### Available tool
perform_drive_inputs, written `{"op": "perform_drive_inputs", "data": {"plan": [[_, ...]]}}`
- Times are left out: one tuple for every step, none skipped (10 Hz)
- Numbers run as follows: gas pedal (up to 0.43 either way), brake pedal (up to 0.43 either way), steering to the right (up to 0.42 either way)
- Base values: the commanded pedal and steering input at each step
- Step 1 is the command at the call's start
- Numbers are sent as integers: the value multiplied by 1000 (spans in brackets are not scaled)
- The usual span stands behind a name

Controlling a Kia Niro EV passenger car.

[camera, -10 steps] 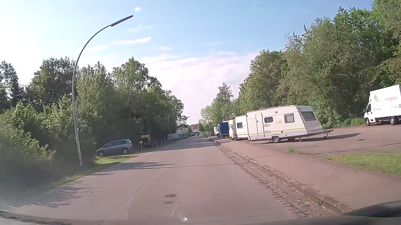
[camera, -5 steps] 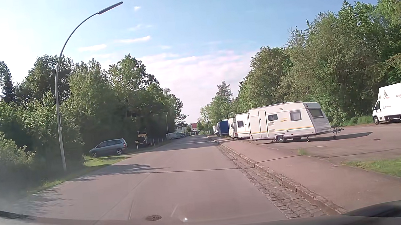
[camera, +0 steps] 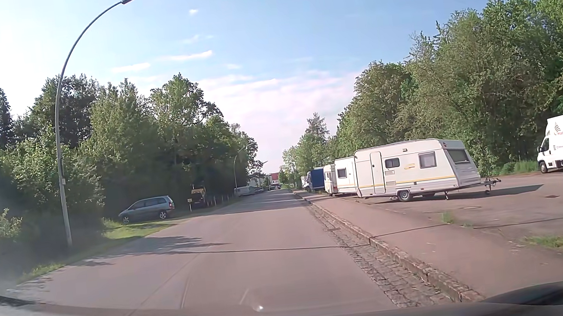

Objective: Follow the waypoints while adhering to traffic rules and regulations

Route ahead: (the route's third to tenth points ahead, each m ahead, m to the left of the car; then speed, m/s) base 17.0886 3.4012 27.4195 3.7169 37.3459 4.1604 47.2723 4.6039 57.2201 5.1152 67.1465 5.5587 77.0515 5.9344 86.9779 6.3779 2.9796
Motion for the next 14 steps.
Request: {"op": "perform_drive_inputs", "data": {"plan": [[0,207,-50],[0,207,-62],[0,213,-70],[0,213,-73],[0,220,-74],[0,220,-75],[0,220,-76],[0,226,-77],[0,226,-83],[0,226,-89],[0,226,-90],[0,226,-90],[0,226,-90],[0,232,-91]]}}
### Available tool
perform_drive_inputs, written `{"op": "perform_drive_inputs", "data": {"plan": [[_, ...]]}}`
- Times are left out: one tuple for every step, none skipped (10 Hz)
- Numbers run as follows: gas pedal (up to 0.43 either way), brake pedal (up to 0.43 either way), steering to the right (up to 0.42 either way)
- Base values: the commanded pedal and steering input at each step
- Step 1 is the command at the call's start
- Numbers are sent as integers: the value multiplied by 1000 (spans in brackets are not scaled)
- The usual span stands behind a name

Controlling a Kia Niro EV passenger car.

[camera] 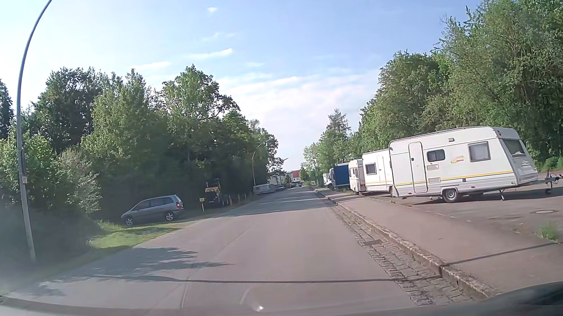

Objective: Follow the waypoints while adhering to traffic rules and regulations

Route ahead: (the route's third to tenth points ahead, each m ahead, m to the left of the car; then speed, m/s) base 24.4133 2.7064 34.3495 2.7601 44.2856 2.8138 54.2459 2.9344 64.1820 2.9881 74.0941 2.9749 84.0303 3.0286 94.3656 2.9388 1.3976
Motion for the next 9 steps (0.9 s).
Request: {"op": "perform_drive_inputs", "data": {"plan": [[0,232,-91],[0,232,-90],[0,238,-91],[0,238,-91],[0,238,-91],[0,238,-91],[0,244,-89],[0,244,-84],[0,250,-79]]}}
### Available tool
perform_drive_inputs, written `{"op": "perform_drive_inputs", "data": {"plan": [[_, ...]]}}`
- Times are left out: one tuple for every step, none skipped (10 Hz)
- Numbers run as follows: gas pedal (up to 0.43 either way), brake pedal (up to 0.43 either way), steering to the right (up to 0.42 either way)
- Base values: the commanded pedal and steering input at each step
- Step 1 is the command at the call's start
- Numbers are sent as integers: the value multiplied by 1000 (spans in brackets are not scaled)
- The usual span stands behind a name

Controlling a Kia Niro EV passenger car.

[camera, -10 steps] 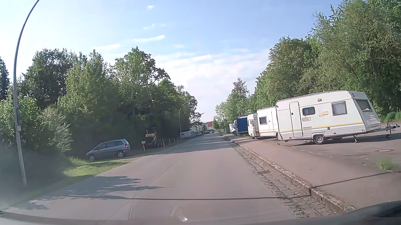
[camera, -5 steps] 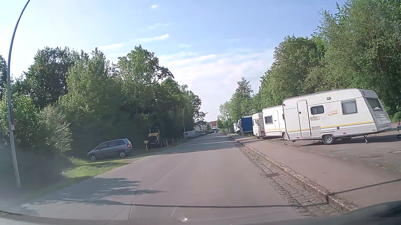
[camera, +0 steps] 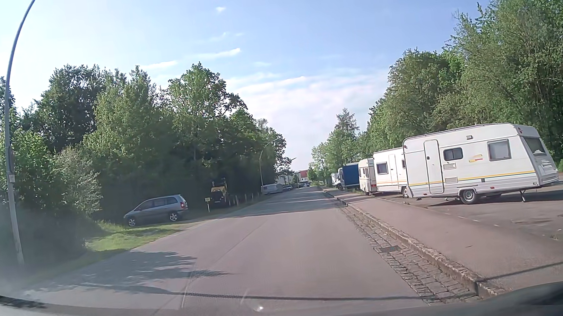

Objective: Follow the waypoints while adhering to traffic rules and regulations

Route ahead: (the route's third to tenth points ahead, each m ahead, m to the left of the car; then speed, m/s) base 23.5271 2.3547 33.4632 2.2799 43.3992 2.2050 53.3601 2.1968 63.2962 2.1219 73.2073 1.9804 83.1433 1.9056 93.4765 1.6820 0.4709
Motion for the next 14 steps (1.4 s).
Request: {"op": "perform_drive_inputs", "data": {"plan": [[0,244,-72],[0,250,-65],[0,250,-59],[0,250,-46],[0,250,-34],[0,250,-30],[0,250,-30],[0,250,-32],[0,256,-38],[0,256,-48],[0,256,-55],[0,256,-55],[0,256,-55],[0,256,-55]]}}
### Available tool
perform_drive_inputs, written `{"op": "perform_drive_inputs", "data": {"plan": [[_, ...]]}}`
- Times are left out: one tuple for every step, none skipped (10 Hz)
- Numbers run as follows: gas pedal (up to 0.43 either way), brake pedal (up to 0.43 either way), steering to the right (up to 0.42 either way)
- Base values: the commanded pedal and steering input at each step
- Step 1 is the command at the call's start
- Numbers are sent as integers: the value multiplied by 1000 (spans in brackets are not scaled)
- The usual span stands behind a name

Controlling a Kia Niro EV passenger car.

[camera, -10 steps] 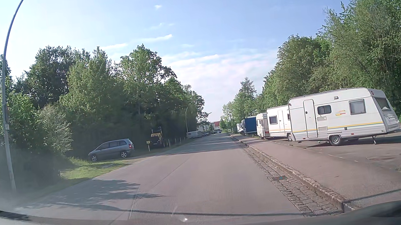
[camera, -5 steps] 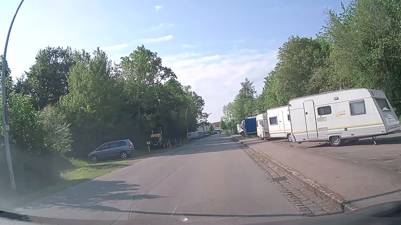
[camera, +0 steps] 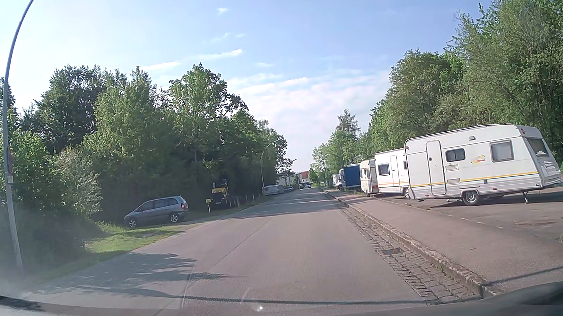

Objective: Follow the waypoints while adhering to traffic rules and regulations

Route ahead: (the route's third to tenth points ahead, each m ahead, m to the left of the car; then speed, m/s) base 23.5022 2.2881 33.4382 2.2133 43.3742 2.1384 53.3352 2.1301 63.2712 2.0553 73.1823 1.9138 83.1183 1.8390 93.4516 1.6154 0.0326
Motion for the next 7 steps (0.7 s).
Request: {"op": "perform_drive_inputs", "data": {"plan": [[0,256,-55],[0,262,-55],[0,268,-55],[0,280,-55],[0,274,-55],[0,274,-55],[0,274,-55]]}}
